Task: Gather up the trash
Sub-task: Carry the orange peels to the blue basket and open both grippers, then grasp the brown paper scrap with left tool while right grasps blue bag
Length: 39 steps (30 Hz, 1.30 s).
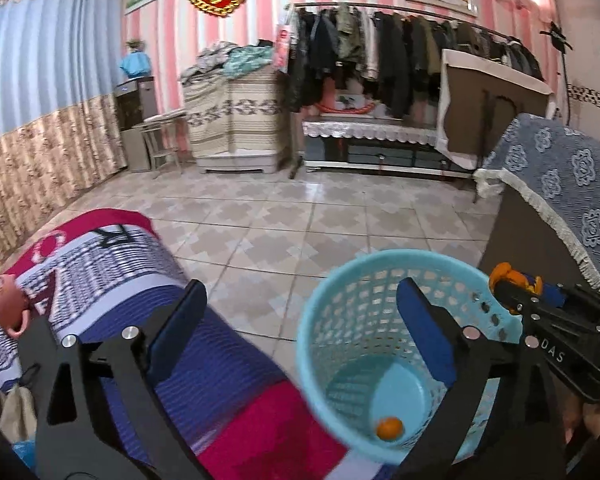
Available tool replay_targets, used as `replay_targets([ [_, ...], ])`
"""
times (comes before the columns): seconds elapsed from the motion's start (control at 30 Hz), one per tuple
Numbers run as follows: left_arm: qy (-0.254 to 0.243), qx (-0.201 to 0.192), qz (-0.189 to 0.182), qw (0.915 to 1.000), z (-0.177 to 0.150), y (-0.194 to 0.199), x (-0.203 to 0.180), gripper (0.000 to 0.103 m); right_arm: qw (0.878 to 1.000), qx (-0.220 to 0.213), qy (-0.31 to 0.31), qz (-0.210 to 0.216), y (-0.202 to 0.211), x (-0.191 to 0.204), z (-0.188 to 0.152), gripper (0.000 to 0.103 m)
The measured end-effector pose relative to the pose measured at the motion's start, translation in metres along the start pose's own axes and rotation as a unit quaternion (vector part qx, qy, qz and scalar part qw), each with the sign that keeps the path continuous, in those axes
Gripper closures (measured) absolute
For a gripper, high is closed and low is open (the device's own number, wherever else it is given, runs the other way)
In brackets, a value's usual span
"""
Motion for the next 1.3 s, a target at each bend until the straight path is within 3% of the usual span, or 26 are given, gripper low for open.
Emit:
replay_targets([
  [0.07, 0.004, -0.004, 0.015, 0.9999, -0.001, 0.008, 0.013, 0.006, 1.000, 0.002, 0.005, -0.002, -0.002, 0.006, -0.001, 0.072],
  [0.1, 0.007, -0.005, 0.021, 0.9997, -0.001, 0.013, 0.020, 0.006, 1.000, 0.001, 0.005, -0.004, -0.002, 0.009, 0.000, 0.062],
  [0.13, 0.010, -0.006, 0.025, 0.9996, 0.000, 0.017, 0.025, 0.006, 1.000, -0.002, 0.003, -0.003, -0.001, 0.009, 0.001, 0.040],
  [0.2, 0.020, -0.009, 0.033, 0.9992, 0.001, 0.026, 0.038, 0.006, 1.000, -0.026, -0.004, -0.005, 0.009, 0.012, 0.007, 0.022],
  [0.3, 0.042, -0.013, 0.049, 0.9978, 0.005, 0.047, 0.062, 0.006, 0.999, -0.047, 0.002, -0.008, 0.022, 0.020, 0.014, 0.016],
  [0.57, 0.061, -0.048, 0.101, 0.9918, 0.009, 0.125, 0.119, 0.005, 0.997, -0.070, 0.040, 0.020, 0.061, 0.068, 0.012, 0.009],
  [0.77, 0.073, -0.050, 0.159, 0.9833, -0.008, 0.187, 0.177, 0.005, 0.987, -0.086, 0.114, 0.077, 0.096, 0.136, 0.000, 0.007],
  [1.0, 0.105, -0.010, 0.240, 0.9650, -0.073, 0.248, 0.262, 0.005, 0.972, -0.078, 0.172, 0.142, 0.110, 0.207, -0.024, 0.007],
  [1.13, 0.141, 0.030, 0.262, 0.9541, -0.123, 0.261, 0.302, 0.005, 0.965, -0.063, 0.199, 0.157, 0.108, 0.230, -0.038, 0.007],
  [1.3, 0.189, 0.082, 0.257, 0.9441, -0.180, 0.259, 0.321, 0.005, 0.960, -0.045, 0.209, 0.178, 0.105, 0.251, -0.048, 0.007],
])
Point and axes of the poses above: each gripper's, at about its wrist camera, not at the fingertips, and y roughly against the way its jaws point, x to its left, z to its top, the point moved 5 cm from there along -y, roughly the way its jaws point, and after that the axes turned 6 degrees about y, right-handed, at the moved point
